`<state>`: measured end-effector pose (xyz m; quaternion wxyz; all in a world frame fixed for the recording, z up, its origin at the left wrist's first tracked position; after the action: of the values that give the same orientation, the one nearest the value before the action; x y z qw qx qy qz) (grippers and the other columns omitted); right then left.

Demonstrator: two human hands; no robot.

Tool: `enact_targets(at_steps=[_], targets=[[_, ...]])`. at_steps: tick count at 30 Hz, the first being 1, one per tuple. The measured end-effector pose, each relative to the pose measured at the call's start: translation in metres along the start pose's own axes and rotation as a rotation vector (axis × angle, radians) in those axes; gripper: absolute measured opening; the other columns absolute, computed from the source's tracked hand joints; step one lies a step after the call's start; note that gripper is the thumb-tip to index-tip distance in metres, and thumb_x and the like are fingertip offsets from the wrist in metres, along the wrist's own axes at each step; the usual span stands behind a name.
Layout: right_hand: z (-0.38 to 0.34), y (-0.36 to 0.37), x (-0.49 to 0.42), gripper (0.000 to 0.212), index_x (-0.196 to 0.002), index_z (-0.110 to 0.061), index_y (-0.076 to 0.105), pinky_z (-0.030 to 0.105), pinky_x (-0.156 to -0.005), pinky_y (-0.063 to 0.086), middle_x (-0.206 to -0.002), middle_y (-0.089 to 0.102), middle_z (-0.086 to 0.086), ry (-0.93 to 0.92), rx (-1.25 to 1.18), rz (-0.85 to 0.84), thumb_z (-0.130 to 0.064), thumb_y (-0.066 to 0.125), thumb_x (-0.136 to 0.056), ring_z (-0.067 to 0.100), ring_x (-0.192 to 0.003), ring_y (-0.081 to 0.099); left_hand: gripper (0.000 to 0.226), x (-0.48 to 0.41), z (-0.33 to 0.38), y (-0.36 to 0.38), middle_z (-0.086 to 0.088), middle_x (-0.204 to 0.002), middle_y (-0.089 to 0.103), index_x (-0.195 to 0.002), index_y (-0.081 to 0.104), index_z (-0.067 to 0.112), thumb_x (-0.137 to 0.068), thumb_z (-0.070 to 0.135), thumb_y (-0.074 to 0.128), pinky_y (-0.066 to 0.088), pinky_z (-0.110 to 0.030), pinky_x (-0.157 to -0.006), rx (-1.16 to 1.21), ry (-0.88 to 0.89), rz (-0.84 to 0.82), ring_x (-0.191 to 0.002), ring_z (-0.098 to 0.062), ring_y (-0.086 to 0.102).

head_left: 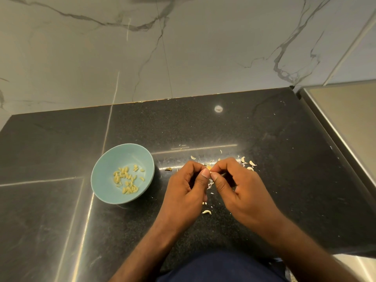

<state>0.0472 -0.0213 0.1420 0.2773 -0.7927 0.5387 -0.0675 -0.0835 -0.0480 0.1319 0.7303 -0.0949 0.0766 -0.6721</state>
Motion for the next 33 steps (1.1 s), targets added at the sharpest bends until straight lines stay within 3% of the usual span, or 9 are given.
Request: enact_targets(at_steps=[3, 6, 8, 10, 13, 16, 23, 28, 33], targets=[[-0.003, 0.006, 0.002, 0.013, -0.099, -0.026, 0.051, 0.021, -0.050, 0.035, -0.066, 0.047, -0.014, -0.075, 0.145, -0.036, -0.036, 0.043, -0.103, 0.012, -0.056, 0.047, 0.021, 0.001, 0.001, 0.002, 0.003, -0.062, 0.055, -0.087, 0.059, 0.018, -0.101, 0.030, 0.050, 0.045, -0.031, -0.055, -0.025, 0.051, 0.015, -0.057, -0.012, 0.052], [0.000, 0.009, 0.001, 0.015, -0.097, -0.026, 0.049, 0.026, -0.051, 0.039, -0.067, 0.048, -0.012, -0.079, 0.152, -0.062, -0.036, 0.041, -0.104, 0.013, -0.058, 0.048, 0.025, 0.003, 0.002, 0.004, 0.006, -0.063, 0.053, -0.082, 0.055, 0.020, -0.099, 0.035, 0.045, 0.044, -0.042, -0.056, -0.066, 0.104, 0.026, -0.059, -0.018, 0.049], [0.003, 0.012, 0.001, 0.021, -0.094, -0.025, 0.049, 0.040, -0.056, 0.048, -0.070, 0.054, -0.005, -0.010, 0.033, -0.102, -0.040, 0.038, -0.104, 0.018, -0.062, 0.053, 0.023, 0.004, 0.006, 0.006, 0.015, -0.067, 0.055, -0.081, 0.051, 0.022, -0.102, 0.028, 0.043, 0.040, -0.026, -0.055, -0.115, 0.160, 0.013, -0.058, -0.005, 0.049], [0.005, 0.016, 0.001, 0.023, -0.090, -0.021, 0.050, 0.044, -0.058, 0.051, -0.072, 0.058, 0.002, 0.106, -0.161, -0.119, -0.037, 0.041, -0.102, 0.022, -0.064, 0.057, 0.022, 0.004, 0.008, 0.007, 0.020, -0.071, 0.056, -0.084, 0.047, 0.024, -0.104, 0.030, 0.039, 0.037, -0.016, -0.057, -0.239, 0.233, 0.008, -0.061, -0.004, 0.052], [0.010, 0.022, 0.003, 0.028, -0.085, -0.011, 0.052, 0.039, -0.054, 0.051, -0.065, 0.059, 0.002, 0.277, -0.387, -0.145, -0.029, 0.042, -0.104, 0.024, -0.059, 0.058, 0.024, 0.001, 0.005, 0.006, 0.017, -0.066, 0.052, -0.088, 0.044, 0.029, -0.103, 0.043, 0.031, 0.044, -0.028, -0.057, -0.440, 0.316, 0.003, -0.060, -0.007, 0.052], [0.018, 0.030, 0.011, 0.031, -0.082, -0.010, 0.050, 0.032, -0.048, 0.044, -0.060, 0.055, 0.003, 0.488, -0.553, -0.198, -0.023, 0.039, -0.108, 0.020, -0.050, 0.054, 0.027, -0.002, 0.000, 0.006, 0.010, -0.068, 0.052, -0.088, 0.046, 0.025, -0.103, 0.041, 0.031, 0.047, -0.042, -0.053, -0.512, 0.390, -0.029, -0.057, -0.012, 0.049], [0.014, 0.037, 0.018, 0.036, -0.074, -0.018, 0.052, 0.024, -0.041, 0.031, -0.053, 0.044, -0.001, 0.631, -0.735, -0.242, -0.030, 0.041, -0.106, 0.013, -0.040, 0.040, 0.020, -0.003, 0.006, 0.002, 0.008, -0.071, 0.045, -0.087, 0.042, 0.025, -0.102, 0.034, 0.033, 0.041, -0.035, -0.047, -0.556, 0.522, -0.013, -0.055, -0.010, 0.041], [0.004, 0.034, 0.008, 0.038, -0.070, -0.022, 0.049, 0.026, -0.047, 0.038, -0.059, 0.046, -0.006, 0.378, -0.578, -0.153, -0.026, 0.041, -0.107, 0.011, -0.052, 0.041, 0.033, 0.001, 0.000, 0.000, 0.012, -0.064, 0.050, -0.078, 0.051, 0.015, -0.100, 0.035, 0.039, 0.042, -0.035, -0.051, -0.220, 0.306, 0.037, -0.057, -0.009, 0.048], [-0.005, 0.019, 0.001, 0.014, -0.085, -0.020, 0.052, 0.030, -0.049, 0.040, -0.067, 0.048, -0.011, -0.153, -0.025, -0.054, -0.017, 0.047, -0.098, 0.007, -0.057, 0.043, 0.036, 0.007, -0.010, 0.006, 0.010, -0.060, 0.046, -0.076, 0.051, 0.013, -0.104, 0.032, 0.039, 0.035, -0.021, -0.051, 0.096, -0.068, 0.015, -0.054, -0.005, 0.039]])
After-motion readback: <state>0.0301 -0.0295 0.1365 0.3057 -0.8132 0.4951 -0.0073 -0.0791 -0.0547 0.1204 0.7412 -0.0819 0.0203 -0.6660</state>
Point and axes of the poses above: each hand's wrist, its own x-axis away from the middle knuckle, its own y-axis out of the palm, z = x × y, the point moved 7 cm from there along -x, towards the middle knuckle
